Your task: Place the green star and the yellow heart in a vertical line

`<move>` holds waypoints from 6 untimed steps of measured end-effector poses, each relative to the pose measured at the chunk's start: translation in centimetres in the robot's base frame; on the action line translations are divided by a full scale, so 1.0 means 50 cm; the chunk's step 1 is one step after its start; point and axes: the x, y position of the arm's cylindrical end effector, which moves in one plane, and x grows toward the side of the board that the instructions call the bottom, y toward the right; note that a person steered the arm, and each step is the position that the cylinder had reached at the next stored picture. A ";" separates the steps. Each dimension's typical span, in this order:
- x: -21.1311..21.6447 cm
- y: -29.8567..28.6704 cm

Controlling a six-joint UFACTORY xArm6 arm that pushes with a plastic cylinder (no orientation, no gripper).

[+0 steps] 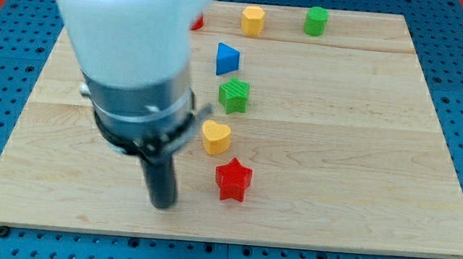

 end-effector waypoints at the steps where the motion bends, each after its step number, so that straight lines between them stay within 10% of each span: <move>1: -0.080 -0.038; 6: -0.145 0.093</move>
